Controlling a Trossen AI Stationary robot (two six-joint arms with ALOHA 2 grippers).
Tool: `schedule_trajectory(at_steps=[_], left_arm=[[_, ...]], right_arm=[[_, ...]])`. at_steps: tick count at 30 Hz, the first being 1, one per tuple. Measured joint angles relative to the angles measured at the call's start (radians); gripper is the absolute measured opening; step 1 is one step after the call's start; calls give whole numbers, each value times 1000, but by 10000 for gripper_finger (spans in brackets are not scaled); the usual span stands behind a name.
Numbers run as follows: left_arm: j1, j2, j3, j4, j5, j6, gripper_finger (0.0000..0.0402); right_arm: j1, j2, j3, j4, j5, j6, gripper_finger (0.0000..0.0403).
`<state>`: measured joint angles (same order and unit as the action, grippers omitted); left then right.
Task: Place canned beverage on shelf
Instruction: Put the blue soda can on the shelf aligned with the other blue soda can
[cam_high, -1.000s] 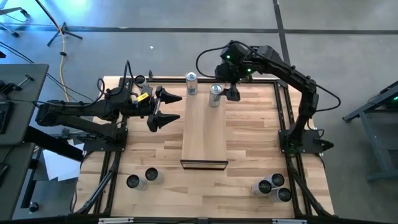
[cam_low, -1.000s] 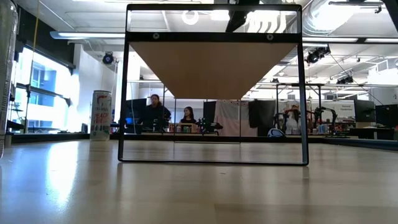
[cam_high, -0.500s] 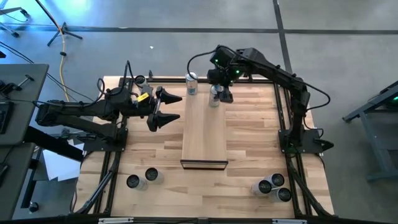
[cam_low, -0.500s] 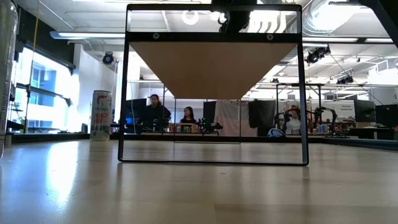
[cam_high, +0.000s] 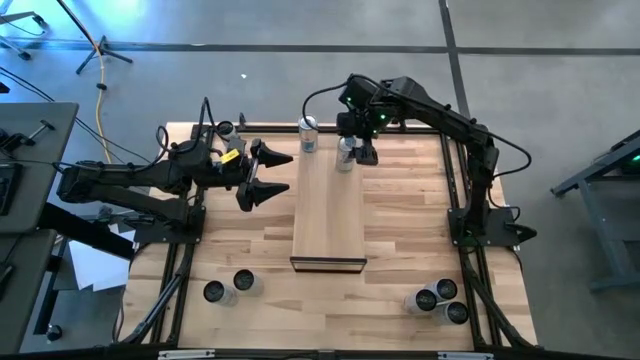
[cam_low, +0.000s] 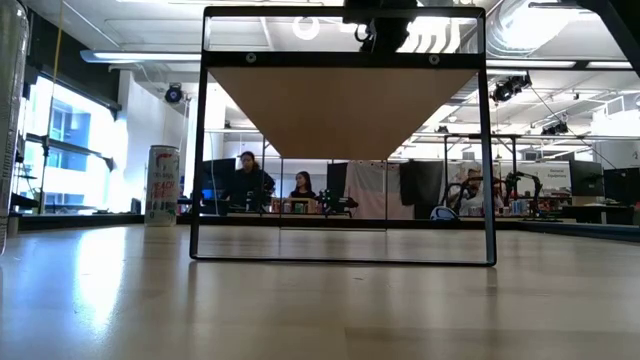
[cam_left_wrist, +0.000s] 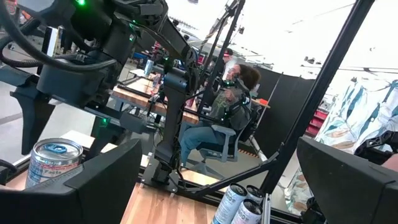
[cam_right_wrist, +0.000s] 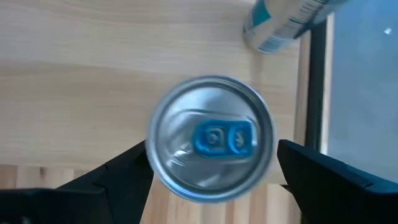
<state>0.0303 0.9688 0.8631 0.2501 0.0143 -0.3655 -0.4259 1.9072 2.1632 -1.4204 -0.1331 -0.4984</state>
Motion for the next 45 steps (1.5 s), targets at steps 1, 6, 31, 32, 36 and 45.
schedule_trajectory(at_steps=[1,6,31,32,36,45], left_arm=[[0,0,0,0,0,0,400],[0,0,0,0,0,1,400],[0,0,0,0,0,1,400],[0,0,0,0,0,1,400],[0,0,0,0,0,1,400],[0,0,0,0,0,1,400]], right_arm=[[0,0,0,1,2,0,320],[2,0,0,18,5,0,320],[3,-1,0,20,-10,-10,320],[3,-1,0,20,-10,-10,320],[3,-1,0,19,-11,-8,320],[3,-1,0,49,-40,-8,320]])
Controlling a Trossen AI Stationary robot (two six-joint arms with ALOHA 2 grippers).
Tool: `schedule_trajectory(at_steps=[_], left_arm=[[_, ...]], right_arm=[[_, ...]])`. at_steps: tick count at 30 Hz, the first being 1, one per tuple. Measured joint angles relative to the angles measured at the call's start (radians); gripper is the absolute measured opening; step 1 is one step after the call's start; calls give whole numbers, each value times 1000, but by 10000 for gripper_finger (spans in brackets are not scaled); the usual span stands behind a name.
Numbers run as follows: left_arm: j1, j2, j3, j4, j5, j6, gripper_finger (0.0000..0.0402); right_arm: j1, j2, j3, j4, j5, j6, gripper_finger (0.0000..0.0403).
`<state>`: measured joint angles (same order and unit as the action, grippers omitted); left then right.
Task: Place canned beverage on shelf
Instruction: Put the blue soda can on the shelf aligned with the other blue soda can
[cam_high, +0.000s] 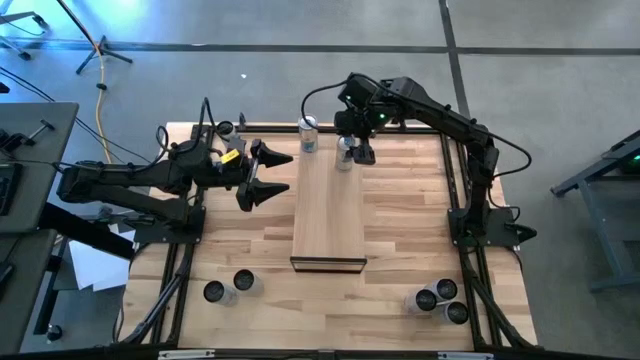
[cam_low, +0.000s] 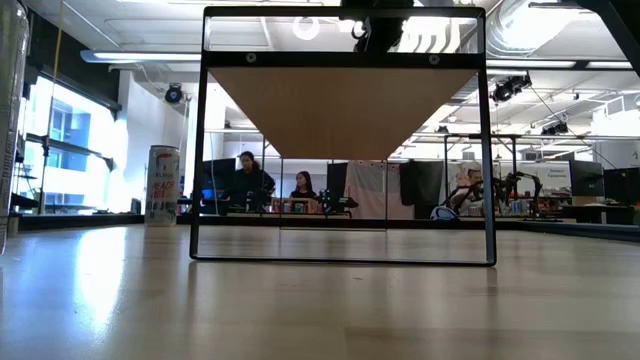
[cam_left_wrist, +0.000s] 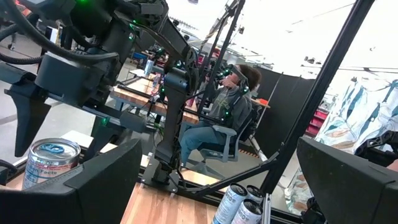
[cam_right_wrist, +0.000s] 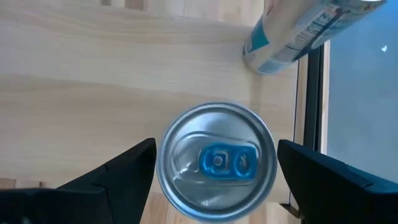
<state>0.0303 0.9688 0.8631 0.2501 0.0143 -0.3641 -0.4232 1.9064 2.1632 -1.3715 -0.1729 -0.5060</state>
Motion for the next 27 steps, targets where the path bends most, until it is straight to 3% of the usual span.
schedule_trajectory(at_steps=[17,27], left_arm=[[0,0,0,0,0,0,400],[0,0,0,0,0,0,400]], right_arm=[[0,0,0,-1,-4,4,318],[0,0,0,0,-3,8,242]])
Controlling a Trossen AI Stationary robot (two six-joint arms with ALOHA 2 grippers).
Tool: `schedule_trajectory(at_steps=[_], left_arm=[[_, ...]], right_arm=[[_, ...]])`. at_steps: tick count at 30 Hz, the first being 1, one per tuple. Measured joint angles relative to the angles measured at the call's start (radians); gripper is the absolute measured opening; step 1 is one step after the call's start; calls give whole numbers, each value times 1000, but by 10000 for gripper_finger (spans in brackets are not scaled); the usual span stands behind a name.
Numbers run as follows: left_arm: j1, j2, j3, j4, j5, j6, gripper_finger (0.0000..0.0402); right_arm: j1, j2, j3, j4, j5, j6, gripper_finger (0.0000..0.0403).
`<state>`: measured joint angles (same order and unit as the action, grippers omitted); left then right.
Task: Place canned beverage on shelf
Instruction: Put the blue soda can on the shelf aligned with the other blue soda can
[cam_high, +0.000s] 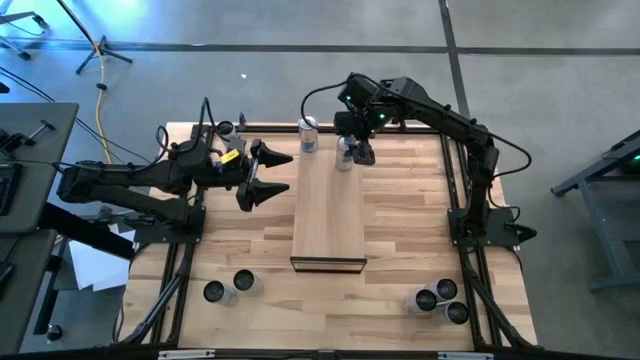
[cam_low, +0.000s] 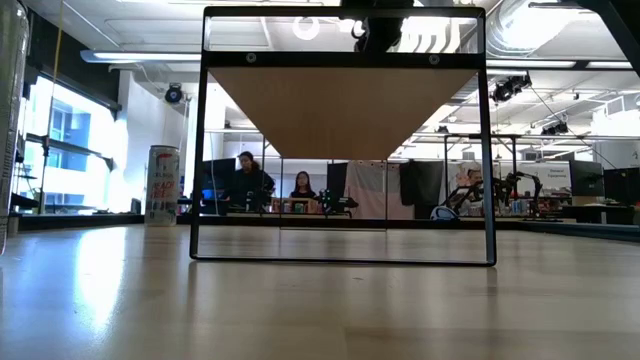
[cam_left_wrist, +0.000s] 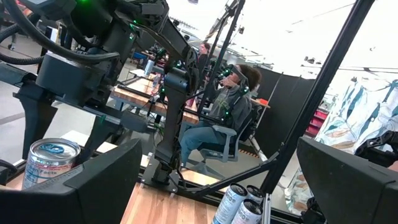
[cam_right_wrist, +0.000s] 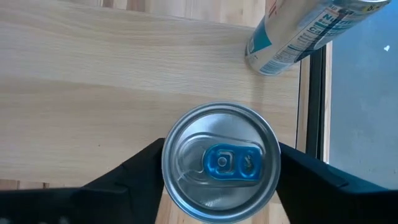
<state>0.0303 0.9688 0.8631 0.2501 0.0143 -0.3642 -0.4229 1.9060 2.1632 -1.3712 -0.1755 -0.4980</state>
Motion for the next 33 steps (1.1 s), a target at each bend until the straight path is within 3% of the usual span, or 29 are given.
schedule_trajectory(at_steps=[8,26,33], left_arm=[[0,0,0,0,0,0,400],[0,0,0,-25,0,0,400],[0,0,0,-25,0,0,400]], right_arm=[[1,0,0,1,21,12,225],[-10,0,-1,60,253,532,226],[-3,0,-1,90,252,657,226]])
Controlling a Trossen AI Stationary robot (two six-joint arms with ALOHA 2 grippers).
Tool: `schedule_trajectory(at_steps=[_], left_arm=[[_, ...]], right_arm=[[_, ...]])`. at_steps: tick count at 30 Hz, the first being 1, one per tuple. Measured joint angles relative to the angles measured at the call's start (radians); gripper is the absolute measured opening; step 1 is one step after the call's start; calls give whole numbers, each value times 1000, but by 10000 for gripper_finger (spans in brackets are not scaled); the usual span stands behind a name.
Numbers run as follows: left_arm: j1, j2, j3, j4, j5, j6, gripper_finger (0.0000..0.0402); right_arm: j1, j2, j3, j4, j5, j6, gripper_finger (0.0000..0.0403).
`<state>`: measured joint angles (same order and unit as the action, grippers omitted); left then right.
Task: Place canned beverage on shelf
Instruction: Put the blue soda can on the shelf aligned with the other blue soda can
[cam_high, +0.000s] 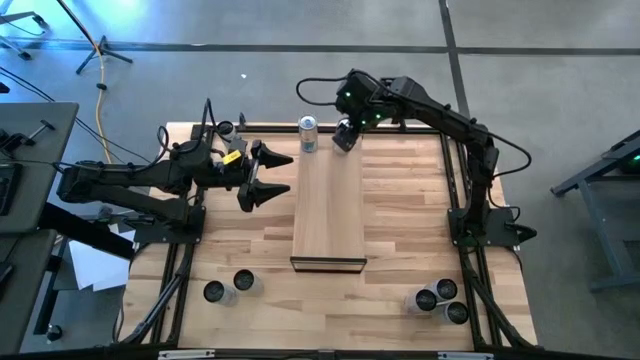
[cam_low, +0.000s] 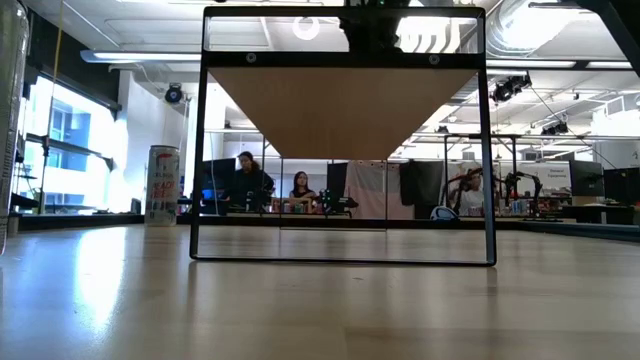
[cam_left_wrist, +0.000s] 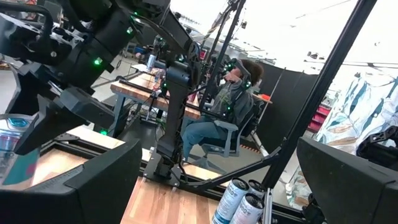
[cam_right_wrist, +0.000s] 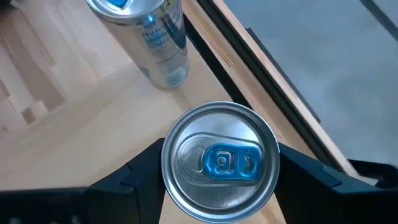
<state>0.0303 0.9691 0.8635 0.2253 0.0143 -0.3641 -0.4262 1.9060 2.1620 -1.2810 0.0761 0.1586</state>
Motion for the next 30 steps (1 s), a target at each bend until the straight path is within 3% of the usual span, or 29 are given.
schedule_trajectory(at_steps=[11,30], left_arm=[[0,0,0,1,0,0,400],[0,0,0,1,0,0,400]], right_arm=[[8,0,0,-3,18,159,237],[8,0,0,-38,52,174,250]])
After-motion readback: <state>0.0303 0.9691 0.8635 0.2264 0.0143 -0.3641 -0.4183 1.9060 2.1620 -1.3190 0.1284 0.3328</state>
